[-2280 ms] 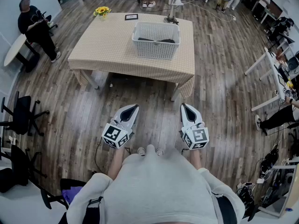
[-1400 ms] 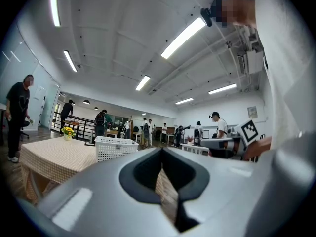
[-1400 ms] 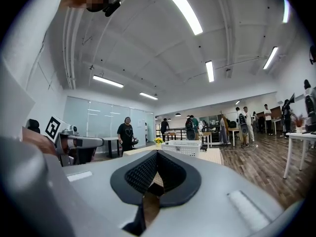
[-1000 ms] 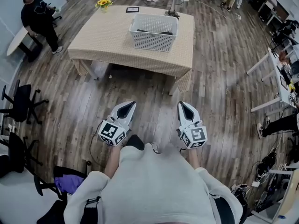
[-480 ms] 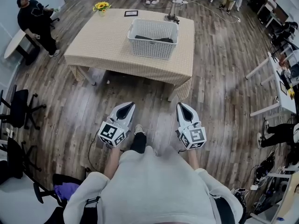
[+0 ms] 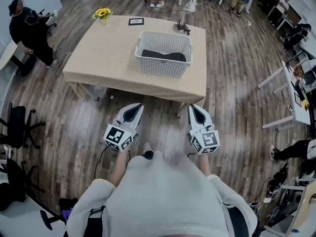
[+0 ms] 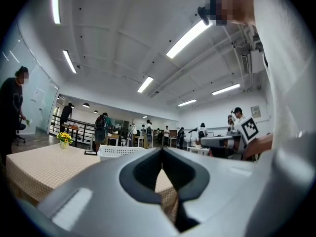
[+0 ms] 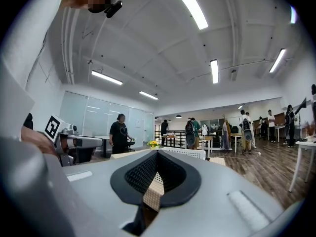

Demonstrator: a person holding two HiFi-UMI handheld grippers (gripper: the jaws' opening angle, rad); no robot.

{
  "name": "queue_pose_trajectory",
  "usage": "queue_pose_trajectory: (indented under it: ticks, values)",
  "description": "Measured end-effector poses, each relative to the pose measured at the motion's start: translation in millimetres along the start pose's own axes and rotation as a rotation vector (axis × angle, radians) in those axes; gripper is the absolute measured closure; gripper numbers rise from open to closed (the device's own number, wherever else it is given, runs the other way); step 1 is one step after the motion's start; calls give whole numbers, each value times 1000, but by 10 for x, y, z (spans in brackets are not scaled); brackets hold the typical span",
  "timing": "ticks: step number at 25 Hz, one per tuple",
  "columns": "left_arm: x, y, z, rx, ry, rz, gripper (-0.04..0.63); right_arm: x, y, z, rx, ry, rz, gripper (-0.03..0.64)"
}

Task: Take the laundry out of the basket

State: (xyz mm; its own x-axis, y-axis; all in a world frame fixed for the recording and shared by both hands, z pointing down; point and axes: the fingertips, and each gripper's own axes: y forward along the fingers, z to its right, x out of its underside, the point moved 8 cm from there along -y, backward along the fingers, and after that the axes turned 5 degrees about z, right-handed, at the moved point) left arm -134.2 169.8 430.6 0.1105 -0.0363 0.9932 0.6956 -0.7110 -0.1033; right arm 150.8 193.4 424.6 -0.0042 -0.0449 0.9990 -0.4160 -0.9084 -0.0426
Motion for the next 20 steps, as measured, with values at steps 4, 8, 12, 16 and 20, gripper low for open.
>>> queue_pose_trajectory:
  ticks: [4,8,12,16,20]
  values:
    - [2,126,-379,4,-8,6,588,25,396,-32,7,-5,-4,618]
    - [26,189,-707,9,0,3,588,56,680,-80,23,-8,0,618]
    - [65,287,-918,11,-13,1,588,124,846,-70,38,-2,-17,618]
    - [141,431,-1048,17,-19,-14,588,207,1016,16,40,6,-28,618]
    - [225,610,-1206,13,-30,-23,588,293,1245,147,39,16,-33,618]
